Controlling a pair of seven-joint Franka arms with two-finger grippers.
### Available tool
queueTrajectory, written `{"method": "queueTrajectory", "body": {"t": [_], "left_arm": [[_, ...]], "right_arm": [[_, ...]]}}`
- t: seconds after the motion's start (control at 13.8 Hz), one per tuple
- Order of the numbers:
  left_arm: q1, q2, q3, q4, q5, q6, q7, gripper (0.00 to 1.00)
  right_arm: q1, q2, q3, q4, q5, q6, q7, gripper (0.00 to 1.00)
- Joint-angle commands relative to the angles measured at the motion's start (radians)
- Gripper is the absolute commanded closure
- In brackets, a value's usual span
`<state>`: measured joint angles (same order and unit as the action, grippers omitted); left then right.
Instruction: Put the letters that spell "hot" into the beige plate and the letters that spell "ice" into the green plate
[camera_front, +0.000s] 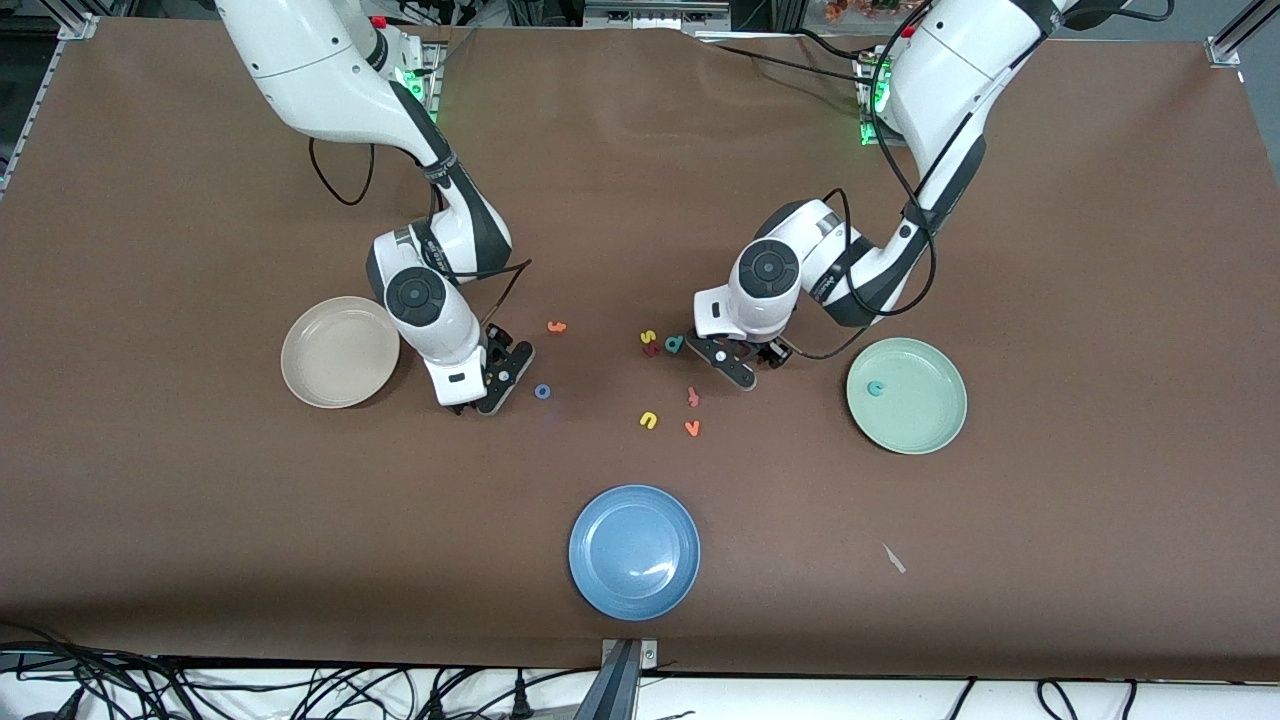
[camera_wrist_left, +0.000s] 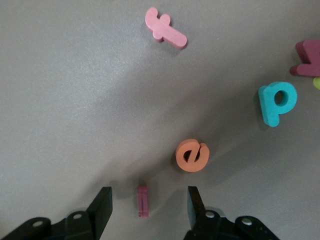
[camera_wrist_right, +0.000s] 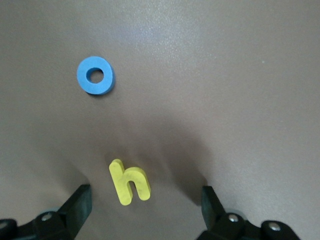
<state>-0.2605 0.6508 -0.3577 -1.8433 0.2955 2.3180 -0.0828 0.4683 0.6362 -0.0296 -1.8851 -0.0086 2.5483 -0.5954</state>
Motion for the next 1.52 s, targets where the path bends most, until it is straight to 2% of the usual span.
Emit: {"method": "queueTrajectory", "body": {"t": [0.0,0.15,0.22,0.36,0.44,0.51,0.65,0.73,0.8,0.87,1.02,1.23,1.38,1.45], "left_arm": [[0.020,-0.010,-0.004,-0.028,0.033,0.006,0.000,0.34],[0.026,-0.008,-0.004,-0.034,0.031,0.007,0.000,0.50],[0.033,-0.007,-0.004,-0.033,0.033,0.009,0.000,0.55],[0.041,-0.008,-0.004,-0.033,0.031,0.006,-0.002,0.89],[0.043,-0.008,-0.006,-0.031,0.031,0.001,-0.002,1.00],[0.044,-0.011,-0.006,-0.030,0.031,-0.002,0.000,1.00],[0.059,-0.029,-0.006,-0.022,0.031,-0.025,-0.002,1.00],[0.067,-0.052,-0.006,-0.013,0.031,-0.060,0.000,1.00],[0.079,-0.071,-0.006,0.001,0.031,-0.101,0.023,1.00],[0.099,-0.088,-0.006,0.018,0.030,-0.138,0.076,1.00],[0.179,-0.114,-0.009,0.030,0.027,-0.181,0.197,1.00],[0.286,-0.117,-0.009,0.026,0.024,-0.183,0.366,1.00],[0.334,-0.099,-0.009,0.022,0.025,-0.183,0.412,1.00],[0.354,-0.088,-0.009,0.022,0.028,-0.181,0.416,1.00]], "right_arm": [[0.004,0.008,0.004,0.017,-0.011,0.007,-0.014,0.19],[0.006,0.007,0.004,0.017,-0.011,0.007,-0.008,0.28],[0.006,0.007,0.005,0.017,-0.011,0.007,-0.004,0.36],[0.006,0.007,0.005,0.021,-0.011,0.007,-0.001,0.41],[0.007,0.007,0.007,0.021,-0.010,0.007,0.000,0.46],[0.007,0.005,0.011,0.021,-0.010,0.006,0.000,0.48],[0.006,0.005,0.016,0.021,-0.007,0.006,0.000,0.60],[0.006,0.007,0.016,0.021,-0.007,0.006,0.002,0.68],[0.006,0.007,0.016,0.021,-0.007,0.006,0.000,0.71],[0.006,0.007,0.016,0.018,-0.007,0.003,0.000,0.78],[0.004,0.007,0.016,0.018,-0.007,0.003,0.000,0.85],[0.006,0.002,0.016,0.024,-0.004,-0.003,-0.001,1.00],[0.003,-0.006,0.016,0.050,0.002,-0.060,-0.001,1.00],[0.003,-0.010,0.013,0.091,0.007,-0.136,0.011,1.00]]}}
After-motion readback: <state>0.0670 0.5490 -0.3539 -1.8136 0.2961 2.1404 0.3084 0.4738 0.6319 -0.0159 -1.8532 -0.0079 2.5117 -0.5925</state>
